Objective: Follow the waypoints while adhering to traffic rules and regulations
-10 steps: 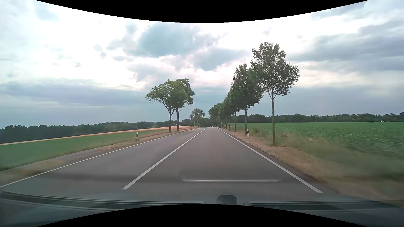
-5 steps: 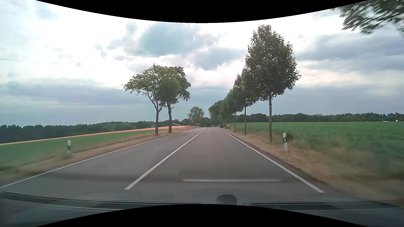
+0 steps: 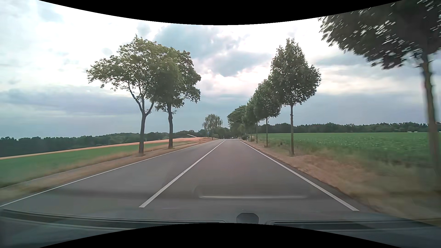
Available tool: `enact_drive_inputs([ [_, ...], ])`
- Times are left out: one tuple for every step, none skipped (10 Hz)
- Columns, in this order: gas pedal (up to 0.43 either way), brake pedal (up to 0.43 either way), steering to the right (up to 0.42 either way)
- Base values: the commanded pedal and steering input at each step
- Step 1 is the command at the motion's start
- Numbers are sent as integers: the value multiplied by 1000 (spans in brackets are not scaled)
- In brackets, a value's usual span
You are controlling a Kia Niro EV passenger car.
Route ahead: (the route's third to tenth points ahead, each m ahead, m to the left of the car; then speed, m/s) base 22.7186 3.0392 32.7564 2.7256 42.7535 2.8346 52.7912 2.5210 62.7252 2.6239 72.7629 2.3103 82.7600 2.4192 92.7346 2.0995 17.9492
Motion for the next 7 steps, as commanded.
enact_drive_inputs([
  [138,0,-3],
  [138,0,-3],
  [138,0,-3],
  [138,0,-3],
  [138,0,-2],
  [138,0,-2],
  [138,0,-2],
])
